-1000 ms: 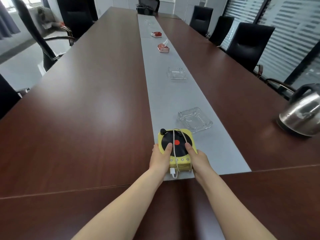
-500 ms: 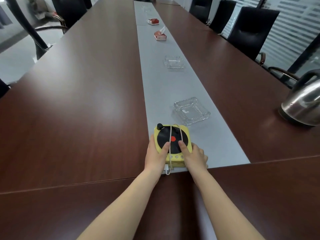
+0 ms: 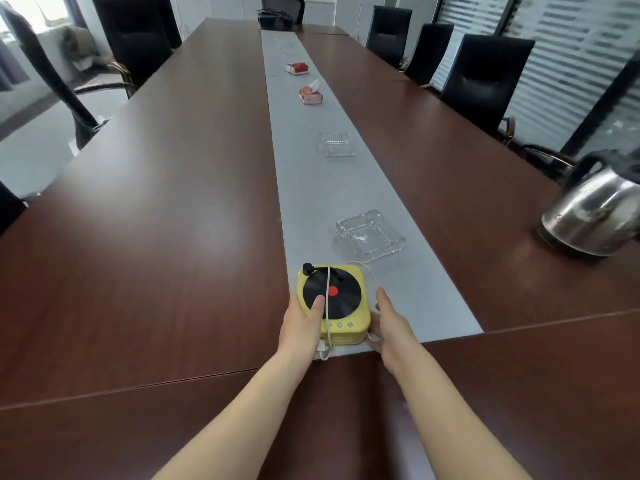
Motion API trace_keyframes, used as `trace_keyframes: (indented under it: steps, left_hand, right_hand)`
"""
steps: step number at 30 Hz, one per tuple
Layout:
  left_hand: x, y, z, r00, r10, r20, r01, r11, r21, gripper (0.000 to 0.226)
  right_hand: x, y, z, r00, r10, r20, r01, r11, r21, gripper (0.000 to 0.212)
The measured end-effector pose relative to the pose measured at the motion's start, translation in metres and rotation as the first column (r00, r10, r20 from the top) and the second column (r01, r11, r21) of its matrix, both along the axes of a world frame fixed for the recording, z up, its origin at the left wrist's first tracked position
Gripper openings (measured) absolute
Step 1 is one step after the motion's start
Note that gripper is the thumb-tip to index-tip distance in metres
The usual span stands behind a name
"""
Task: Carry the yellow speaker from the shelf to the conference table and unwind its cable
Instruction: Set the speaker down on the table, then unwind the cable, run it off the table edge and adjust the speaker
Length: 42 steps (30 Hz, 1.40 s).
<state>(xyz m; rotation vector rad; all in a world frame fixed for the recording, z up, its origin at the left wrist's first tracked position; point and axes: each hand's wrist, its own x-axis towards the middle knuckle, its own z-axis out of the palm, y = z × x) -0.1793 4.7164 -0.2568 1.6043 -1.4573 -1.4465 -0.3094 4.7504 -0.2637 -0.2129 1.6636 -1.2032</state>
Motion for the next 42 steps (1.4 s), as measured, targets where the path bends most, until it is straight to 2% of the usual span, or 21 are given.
trace_keyframes:
  steps: [2,4,8,12,16,18,20,22,24,26,30,33,37,42]
  left_hand:
    - [-0.003,0.003,0.002,0.999,0.033,0.006,-0.033,0.997,-0.077,0.047]
    - [-0.005,0.005,0.003,0.997,0.07,-0.011,-0.071,0.984,-0.16,0.041]
    - [-0.013,0.01,0.011,0.993,0.097,-0.073,-0.112,0.967,-0.23,0.03]
    - [-0.027,0.013,0.014,0.99,0.06,-0.127,-0.078,0.986,-0.146,0.024]
    - [-0.042,0.015,0.016,0.976,0.044,-0.214,-0.074,0.988,-0.134,0.016]
    - [-0.051,0.014,0.016,0.972,0.034,-0.232,-0.056,0.994,-0.089,0.02]
    - [-0.058,0.011,0.015,0.966,0.055,-0.251,-0.05,0.998,0.026,0.023]
    - [-0.064,0.011,0.016,0.924,0.086,-0.373,-0.012,0.98,0.197,0.027]
    - [-0.068,0.01,0.017,0.866,0.102,-0.489,0.047,0.958,0.282,0.029]
    - [-0.071,0.008,0.018,0.846,0.07,-0.528,0.097,0.955,0.282,0.025]
    - [-0.077,0.003,0.023,0.88,-0.045,-0.473,0.172,0.958,0.229,0.021]
    - [-0.081,0.001,0.027,0.879,-0.062,-0.472,0.188,0.956,0.225,0.023]
    - [-0.085,0.002,0.031,0.849,-0.031,-0.528,0.191,0.949,0.252,0.019]
    - [-0.098,0.011,0.039,0.746,0.072,-0.662,0.203,0.922,0.329,0.013]
  right_hand:
    - [0.004,0.004,0.0,0.997,-0.06,0.047,0.062,0.996,-0.06,0.034]
    - [0.007,0.009,-0.001,0.993,-0.104,0.063,0.111,0.985,-0.13,0.042]
    - [0.007,0.015,-0.005,0.994,-0.099,-0.045,0.086,0.971,-0.224,0.042]
    - [0.008,0.016,-0.001,0.983,-0.116,-0.142,0.073,0.958,-0.277,0.023]
    - [0.007,0.015,0.0,0.978,-0.17,-0.125,0.121,0.937,-0.326,0.023]
    - [0.006,0.014,0.002,0.977,-0.189,-0.099,0.144,0.925,-0.352,0.022]
    - [0.006,0.014,0.004,0.976,-0.198,-0.088,0.153,0.918,-0.365,0.021]
    - [0.005,0.013,0.005,0.977,-0.185,-0.104,0.135,0.921,-0.366,0.024]
    - [0.003,0.013,0.006,0.977,-0.168,-0.131,0.11,0.925,-0.364,0.028]
    - [-0.002,0.015,0.01,0.976,-0.164,-0.142,0.102,0.925,-0.366,0.029]
    - [-0.012,0.015,0.025,0.976,-0.159,-0.15,0.095,0.926,-0.366,0.026]
    - [-0.018,0.013,0.037,0.978,-0.147,-0.148,0.087,0.933,-0.35,0.025]
    - [-0.029,0.012,0.051,0.986,-0.076,-0.147,0.028,0.952,-0.306,0.024]
    - [-0.041,0.019,0.064,0.996,-0.084,-0.041,0.067,0.945,-0.321,0.013]
